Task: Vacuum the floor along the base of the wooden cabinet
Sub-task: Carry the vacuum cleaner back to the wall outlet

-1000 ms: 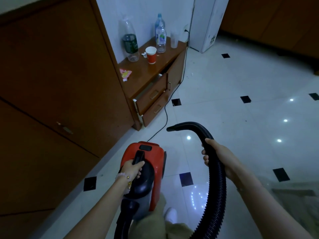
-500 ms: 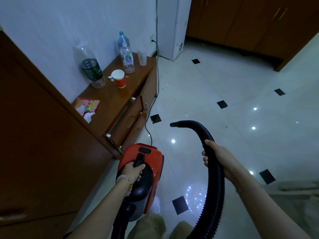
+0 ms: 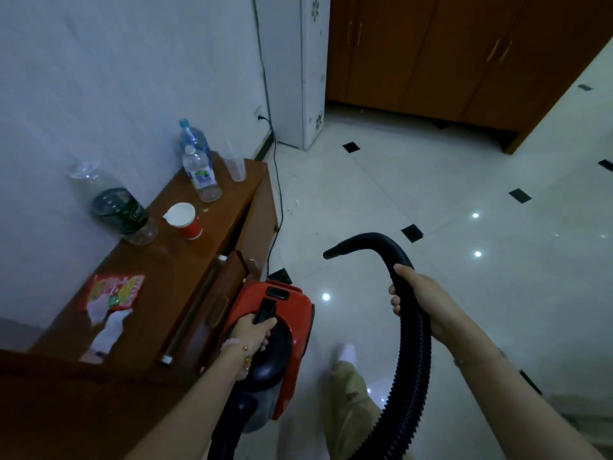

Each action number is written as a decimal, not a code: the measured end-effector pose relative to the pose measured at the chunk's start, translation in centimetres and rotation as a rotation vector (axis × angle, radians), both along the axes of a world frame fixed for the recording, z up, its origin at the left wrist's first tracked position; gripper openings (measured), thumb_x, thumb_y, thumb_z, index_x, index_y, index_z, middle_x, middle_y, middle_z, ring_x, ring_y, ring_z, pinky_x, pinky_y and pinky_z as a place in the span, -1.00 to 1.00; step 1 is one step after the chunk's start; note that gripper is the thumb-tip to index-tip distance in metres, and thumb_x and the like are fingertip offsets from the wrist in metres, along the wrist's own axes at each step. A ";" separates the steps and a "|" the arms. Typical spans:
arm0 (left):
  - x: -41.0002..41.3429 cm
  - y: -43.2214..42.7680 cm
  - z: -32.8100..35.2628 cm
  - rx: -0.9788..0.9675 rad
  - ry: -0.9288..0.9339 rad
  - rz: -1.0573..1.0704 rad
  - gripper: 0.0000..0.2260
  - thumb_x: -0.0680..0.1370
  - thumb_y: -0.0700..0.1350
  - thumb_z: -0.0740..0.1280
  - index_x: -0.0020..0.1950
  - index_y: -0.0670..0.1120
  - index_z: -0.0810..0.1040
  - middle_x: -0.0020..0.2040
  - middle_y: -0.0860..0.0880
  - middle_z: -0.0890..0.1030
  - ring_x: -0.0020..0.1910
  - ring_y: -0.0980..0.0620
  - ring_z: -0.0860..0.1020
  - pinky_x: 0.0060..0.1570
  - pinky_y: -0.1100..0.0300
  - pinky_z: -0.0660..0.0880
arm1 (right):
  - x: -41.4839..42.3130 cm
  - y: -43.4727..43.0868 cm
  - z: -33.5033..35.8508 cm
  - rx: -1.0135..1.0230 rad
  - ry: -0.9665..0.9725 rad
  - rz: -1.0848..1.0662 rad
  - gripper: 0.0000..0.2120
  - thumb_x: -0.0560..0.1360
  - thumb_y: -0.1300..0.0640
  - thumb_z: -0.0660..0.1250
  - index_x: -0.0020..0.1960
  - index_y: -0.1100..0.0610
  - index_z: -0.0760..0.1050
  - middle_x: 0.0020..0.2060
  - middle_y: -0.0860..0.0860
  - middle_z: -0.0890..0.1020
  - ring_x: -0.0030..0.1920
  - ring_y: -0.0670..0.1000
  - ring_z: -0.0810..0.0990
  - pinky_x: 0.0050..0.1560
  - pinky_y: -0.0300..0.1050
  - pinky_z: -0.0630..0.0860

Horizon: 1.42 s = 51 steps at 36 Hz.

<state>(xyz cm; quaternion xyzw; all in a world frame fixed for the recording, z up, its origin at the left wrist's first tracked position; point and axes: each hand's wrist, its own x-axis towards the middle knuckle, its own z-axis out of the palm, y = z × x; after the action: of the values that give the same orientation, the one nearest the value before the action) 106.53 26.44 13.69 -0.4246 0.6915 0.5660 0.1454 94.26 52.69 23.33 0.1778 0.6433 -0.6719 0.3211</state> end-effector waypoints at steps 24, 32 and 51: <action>-38.9 -4.4 2.0 0.046 0.050 0.088 -0.73 0.56 -0.16 0.33 -0.33 -0.15 0.42 -0.44 -0.07 0.42 -0.48 0.03 0.37 -0.64 0.38 0.35 | -38.6 -4.9 2.1 -0.023 0.030 0.060 -0.75 0.54 0.02 0.28 0.01 0.23 0.43 -0.33 0.08 0.49 -0.49 -0.03 0.45 -0.49 -0.19 0.46; -52.2 -10.2 0.8 0.077 0.007 0.121 -0.74 0.56 -0.16 0.32 -0.32 -0.17 0.42 -0.43 -0.08 0.42 -0.49 0.02 0.37 -0.52 0.27 0.36 | -52.4 -10.9 1.8 0.002 -0.017 0.079 -0.75 0.54 0.04 0.28 0.04 0.23 0.43 -0.34 0.08 0.49 -0.50 -0.04 0.44 -0.50 -0.20 0.46; -76.1 -20.8 -2.0 0.092 -0.133 0.331 -0.75 0.56 -0.17 0.31 -0.31 -0.19 0.45 -0.43 -0.10 0.44 -0.47 -0.02 0.38 -0.41 0.18 0.35 | -84.4 -25.4 -1.2 0.043 -0.054 0.315 -0.75 0.54 0.05 0.28 0.03 0.25 0.46 -0.38 0.08 0.50 -0.49 -0.03 0.46 -0.49 -0.19 0.46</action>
<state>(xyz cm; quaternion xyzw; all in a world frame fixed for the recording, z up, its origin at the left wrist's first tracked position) 30.48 5.64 11.73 -0.5619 0.5745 0.5840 0.1147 9.82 27.25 22.17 0.0994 0.6686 -0.5942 0.4359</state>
